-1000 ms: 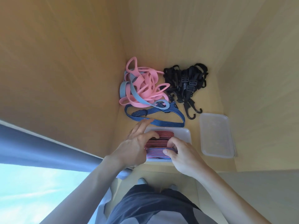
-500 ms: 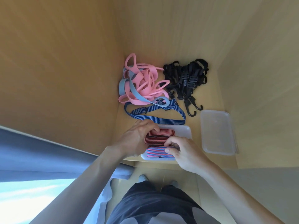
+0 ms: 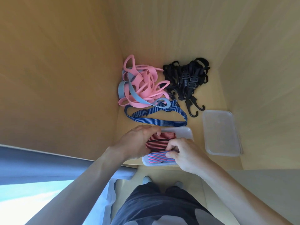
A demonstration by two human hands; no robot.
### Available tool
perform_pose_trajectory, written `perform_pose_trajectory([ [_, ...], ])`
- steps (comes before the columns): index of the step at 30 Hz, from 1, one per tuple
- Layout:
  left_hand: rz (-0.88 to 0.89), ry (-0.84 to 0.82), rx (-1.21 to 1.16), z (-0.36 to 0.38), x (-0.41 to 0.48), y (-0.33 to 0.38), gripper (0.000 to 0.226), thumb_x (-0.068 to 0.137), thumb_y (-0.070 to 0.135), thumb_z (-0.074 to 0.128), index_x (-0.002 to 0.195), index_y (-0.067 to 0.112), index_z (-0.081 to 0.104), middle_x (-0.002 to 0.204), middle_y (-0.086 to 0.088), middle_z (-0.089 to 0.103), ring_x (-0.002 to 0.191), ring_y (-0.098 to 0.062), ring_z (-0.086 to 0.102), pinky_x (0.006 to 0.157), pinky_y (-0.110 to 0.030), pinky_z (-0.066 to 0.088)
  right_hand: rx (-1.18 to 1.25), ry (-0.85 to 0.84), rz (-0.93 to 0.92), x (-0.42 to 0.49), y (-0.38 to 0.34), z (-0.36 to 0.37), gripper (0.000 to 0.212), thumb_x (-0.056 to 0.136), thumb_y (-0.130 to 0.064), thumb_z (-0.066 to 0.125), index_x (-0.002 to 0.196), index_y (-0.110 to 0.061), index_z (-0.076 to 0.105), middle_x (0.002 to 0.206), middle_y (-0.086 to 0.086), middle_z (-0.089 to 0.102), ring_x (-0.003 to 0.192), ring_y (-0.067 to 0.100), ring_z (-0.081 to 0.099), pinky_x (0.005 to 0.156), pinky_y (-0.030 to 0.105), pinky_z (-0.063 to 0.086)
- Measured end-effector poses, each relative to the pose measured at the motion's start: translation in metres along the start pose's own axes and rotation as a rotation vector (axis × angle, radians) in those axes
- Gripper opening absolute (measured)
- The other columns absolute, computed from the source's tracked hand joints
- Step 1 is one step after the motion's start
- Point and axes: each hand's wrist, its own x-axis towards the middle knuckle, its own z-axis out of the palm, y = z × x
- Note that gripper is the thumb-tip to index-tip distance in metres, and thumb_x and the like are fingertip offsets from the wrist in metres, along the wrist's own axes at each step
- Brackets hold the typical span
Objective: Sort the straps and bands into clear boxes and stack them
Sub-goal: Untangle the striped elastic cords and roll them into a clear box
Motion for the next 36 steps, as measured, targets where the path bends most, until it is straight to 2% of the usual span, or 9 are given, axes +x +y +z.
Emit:
perform_pose_trajectory([
  [5,-0.007,0.028,-0.101,0.0,0.001,-0.004,0.055,0.073,0.018,0.078,0.117,0.037,0.052,0.117,0.013,0.062,0.099,-0.008,0.048,0.079,-0.018,0.033,-0.013,0.009,0.02,0.002,0.0,0.002,0.018,0.089,-0.033,0.073,0.079,-0.027,0.059,0.087,-0.011,0.065,0.075,0.006,0.057,0.059,0.025,0.04],
  [12,-0.051,-0.075,-0.215,-0.004,0.003,-0.01,0.059,0.074,0.017,0.081,0.115,0.044,0.049,0.129,0.015,0.058,0.117,-0.012,0.053,0.099,-0.037,0.047,0.012,-0.014,0.004,-0.002,-0.003,-0.003,0.014,0.093,-0.033,0.069,0.084,-0.026,0.06,0.09,-0.009,0.066,0.082,0.011,0.063,0.072,0.037,0.055],
  [16,-0.076,-0.042,-0.219,0.0,0.001,-0.009,0.061,0.075,0.014,0.08,0.113,0.047,0.047,0.126,0.02,0.057,0.114,-0.009,0.053,0.098,-0.035,0.048,-0.267,0.132,-0.126,-0.017,-0.008,0.0,0.012,0.096,-0.039,0.061,0.104,-0.031,0.066,0.107,-0.008,0.048,0.1,0.016,0.053,0.082,0.033,0.048],
  [18,-0.079,-0.028,-0.217,0.001,0.001,-0.008,0.061,0.074,0.014,0.081,0.113,0.047,0.047,0.121,0.021,0.058,0.11,-0.009,0.054,0.095,-0.033,0.049,-0.368,0.207,-0.235,-0.022,-0.015,0.006,0.016,0.093,-0.029,0.064,0.109,-0.026,0.064,0.11,-0.005,0.041,0.104,0.018,0.048,0.086,0.032,0.046],
  [21,-0.081,-0.01,-0.236,0.001,0.001,-0.006,0.06,0.072,0.014,0.082,0.111,0.046,0.049,0.114,0.021,0.06,0.106,-0.01,0.056,0.092,-0.032,0.05,-0.39,0.131,-0.332,-0.024,-0.025,0.016,0.036,0.083,-0.014,0.062,0.118,-0.024,0.057,0.114,-0.006,0.046,0.108,0.018,0.045,0.092,0.031,0.042],
  [26,-0.086,0.019,-0.245,0.004,-0.001,-0.004,0.062,0.07,0.012,0.08,0.111,0.046,0.05,0.113,0.023,0.059,0.104,-0.008,0.056,0.091,-0.03,0.05,-0.325,0.112,-0.333,-0.026,-0.024,0.017,0.025,0.097,-0.031,0.048,0.121,-0.027,0.057,0.118,-0.011,0.05,0.113,0.015,0.045,0.094,0.032,0.036],
  [28,-0.084,0.029,-0.214,0.006,0.0,-0.005,0.063,0.07,0.012,0.08,0.112,0.047,0.048,0.114,0.026,0.056,0.105,-0.007,0.055,0.089,-0.024,0.048,-0.324,0.107,-0.33,-0.025,-0.023,0.019,0.023,0.1,-0.033,0.047,0.119,-0.026,0.058,0.118,-0.011,0.048,0.114,0.013,0.044,0.094,0.031,0.034],
  [31,-0.085,0.05,-0.16,0.011,0.0,-0.008,0.065,0.073,0.014,0.079,0.116,0.049,0.046,0.117,0.032,0.049,0.107,-0.003,0.052,0.08,-0.002,0.033,-0.33,0.098,-0.346,-0.018,-0.023,0.022,0.02,0.1,-0.03,0.049,0.116,-0.025,0.059,0.117,-0.012,0.049,0.113,0.012,0.044,0.093,0.029,0.033],
  [36,-0.066,0.097,-0.148,0.018,0.002,-0.012,0.062,0.077,0.013,0.077,0.122,0.045,0.049,0.132,0.026,0.051,0.117,0.0,0.049,0.082,0.001,0.026,-0.393,0.077,-0.359,-0.011,-0.024,0.023,0.017,0.1,-0.027,0.05,0.114,-0.024,0.06,0.114,-0.01,0.05,0.11,0.016,0.044,0.089,0.03,0.033],
])
